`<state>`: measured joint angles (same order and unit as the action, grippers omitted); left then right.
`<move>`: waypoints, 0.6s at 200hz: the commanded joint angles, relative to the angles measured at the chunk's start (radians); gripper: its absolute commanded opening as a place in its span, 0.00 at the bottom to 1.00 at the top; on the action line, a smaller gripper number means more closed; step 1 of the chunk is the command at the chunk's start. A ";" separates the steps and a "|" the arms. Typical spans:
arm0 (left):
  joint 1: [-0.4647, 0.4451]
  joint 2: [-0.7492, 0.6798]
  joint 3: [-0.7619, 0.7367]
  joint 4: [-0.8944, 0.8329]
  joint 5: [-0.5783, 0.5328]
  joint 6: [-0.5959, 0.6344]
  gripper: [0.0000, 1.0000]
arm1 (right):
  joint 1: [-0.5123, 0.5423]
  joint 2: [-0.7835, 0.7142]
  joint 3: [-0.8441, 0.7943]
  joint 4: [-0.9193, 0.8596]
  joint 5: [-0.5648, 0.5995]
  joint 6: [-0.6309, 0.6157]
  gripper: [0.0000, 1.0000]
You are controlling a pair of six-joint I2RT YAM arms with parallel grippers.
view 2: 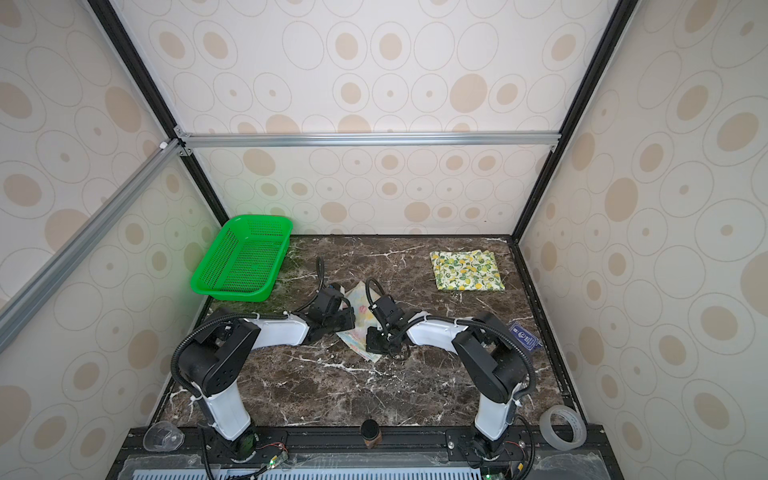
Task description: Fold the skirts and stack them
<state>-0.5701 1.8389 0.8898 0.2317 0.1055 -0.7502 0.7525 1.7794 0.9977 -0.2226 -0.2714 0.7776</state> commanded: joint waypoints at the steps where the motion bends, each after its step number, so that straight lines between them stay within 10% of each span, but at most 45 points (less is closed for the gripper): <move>1: 0.015 0.070 0.071 -0.016 -0.017 0.059 0.00 | 0.010 0.044 0.018 -0.014 -0.001 0.030 0.00; 120: 0.015 -0.048 0.157 -0.072 0.056 0.054 0.00 | -0.249 -0.186 0.091 -0.098 0.039 -0.163 0.00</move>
<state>-0.5625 1.7668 1.0542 0.2039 0.1551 -0.6556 0.5705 1.5497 1.1126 -0.2943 -0.2367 0.6880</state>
